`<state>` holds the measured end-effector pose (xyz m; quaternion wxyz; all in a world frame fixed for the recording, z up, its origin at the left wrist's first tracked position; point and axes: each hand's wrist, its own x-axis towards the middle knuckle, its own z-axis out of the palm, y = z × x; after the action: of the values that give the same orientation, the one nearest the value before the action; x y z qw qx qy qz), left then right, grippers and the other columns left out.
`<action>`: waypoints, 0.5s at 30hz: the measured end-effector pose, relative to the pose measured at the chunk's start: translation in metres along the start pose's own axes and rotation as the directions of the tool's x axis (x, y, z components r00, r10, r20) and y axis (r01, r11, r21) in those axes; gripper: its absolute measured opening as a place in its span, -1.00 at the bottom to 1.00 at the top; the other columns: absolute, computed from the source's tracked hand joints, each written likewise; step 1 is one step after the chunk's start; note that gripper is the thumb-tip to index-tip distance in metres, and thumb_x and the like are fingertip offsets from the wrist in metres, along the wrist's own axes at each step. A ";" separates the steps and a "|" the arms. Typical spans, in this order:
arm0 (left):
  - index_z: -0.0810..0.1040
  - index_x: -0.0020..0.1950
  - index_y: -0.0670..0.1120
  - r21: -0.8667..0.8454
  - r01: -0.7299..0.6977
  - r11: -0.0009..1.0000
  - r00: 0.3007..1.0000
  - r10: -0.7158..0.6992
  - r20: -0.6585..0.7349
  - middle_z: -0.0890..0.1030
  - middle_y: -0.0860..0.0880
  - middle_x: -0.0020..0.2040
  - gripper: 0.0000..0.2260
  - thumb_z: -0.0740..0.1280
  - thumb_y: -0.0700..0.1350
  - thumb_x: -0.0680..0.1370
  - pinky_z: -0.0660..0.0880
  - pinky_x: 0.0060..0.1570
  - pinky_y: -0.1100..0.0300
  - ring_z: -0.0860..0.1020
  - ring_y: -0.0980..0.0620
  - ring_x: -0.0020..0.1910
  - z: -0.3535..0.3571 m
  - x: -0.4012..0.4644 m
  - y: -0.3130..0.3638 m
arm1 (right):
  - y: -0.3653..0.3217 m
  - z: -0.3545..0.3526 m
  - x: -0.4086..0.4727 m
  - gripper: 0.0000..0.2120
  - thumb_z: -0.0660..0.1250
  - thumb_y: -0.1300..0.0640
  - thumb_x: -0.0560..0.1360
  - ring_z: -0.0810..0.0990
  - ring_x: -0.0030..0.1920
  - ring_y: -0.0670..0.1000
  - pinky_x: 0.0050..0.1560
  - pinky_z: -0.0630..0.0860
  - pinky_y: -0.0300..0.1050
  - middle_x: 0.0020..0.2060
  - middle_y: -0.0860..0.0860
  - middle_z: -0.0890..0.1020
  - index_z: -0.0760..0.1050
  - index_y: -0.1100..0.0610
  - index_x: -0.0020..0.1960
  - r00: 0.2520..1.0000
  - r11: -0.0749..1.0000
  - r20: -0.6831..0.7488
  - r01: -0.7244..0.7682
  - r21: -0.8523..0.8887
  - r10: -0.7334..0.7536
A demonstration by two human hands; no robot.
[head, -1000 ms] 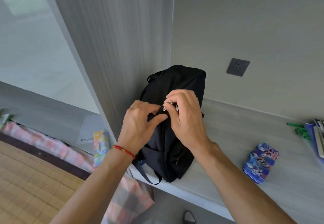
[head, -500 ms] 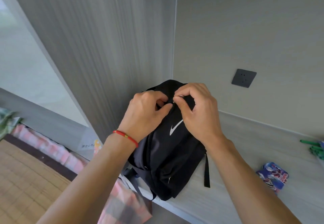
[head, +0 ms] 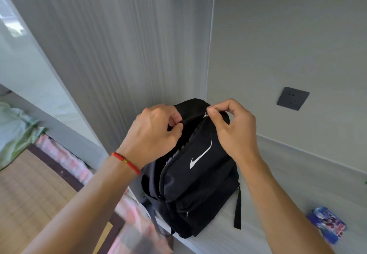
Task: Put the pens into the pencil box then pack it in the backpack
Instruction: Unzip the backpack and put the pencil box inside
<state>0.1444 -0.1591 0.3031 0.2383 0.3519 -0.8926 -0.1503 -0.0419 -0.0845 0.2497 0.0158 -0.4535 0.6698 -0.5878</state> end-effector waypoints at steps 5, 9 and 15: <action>0.62 0.08 0.08 0.120 -0.129 0.984 0.992 0.126 0.028 0.56 0.04 -0.10 -0.83 0.28 0.04 0.57 0.54 -0.13 0.00 0.56 -0.05 -0.08 0.019 0.027 0.031 | -0.001 -0.003 0.010 -0.92 0.43 0.02 0.50 0.66 -0.05 -0.26 0.03 0.44 -0.53 -0.15 -0.25 0.69 0.61 -0.01 -0.16 0.994 0.996 0.075 0.083 0.014 -0.084; 0.65 -0.12 -0.01 0.145 -0.108 0.984 0.993 0.113 -0.030 0.64 0.02 -0.17 -0.86 0.31 -0.08 0.56 0.53 -0.13 -0.02 0.58 -0.09 -0.15 0.025 0.034 0.029 | 0.024 -0.007 0.023 -0.88 0.45 -0.04 0.49 0.68 -0.08 -0.21 0.02 0.55 -0.32 -0.18 -0.20 0.71 0.62 -0.02 -0.18 0.986 0.978 0.027 -0.165 0.130 0.163; 0.63 -0.16 -0.02 0.005 -0.038 0.999 0.994 0.038 -0.098 0.61 0.14 -0.27 -0.89 0.36 -0.14 0.55 0.46 -0.19 0.22 0.52 0.15 -0.28 0.027 0.031 0.016 | 0.078 0.001 0.030 -0.79 0.49 -0.03 0.43 0.67 -0.18 -0.14 -0.06 0.58 -0.21 -0.23 0.00 0.73 0.66 0.13 -0.18 0.854 0.787 0.094 -0.510 0.348 0.511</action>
<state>0.1016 -0.1672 0.2975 0.2841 0.3422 -0.8866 -0.1267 -0.1053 -0.1124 0.2023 0.2551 -0.2434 0.6478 -0.6753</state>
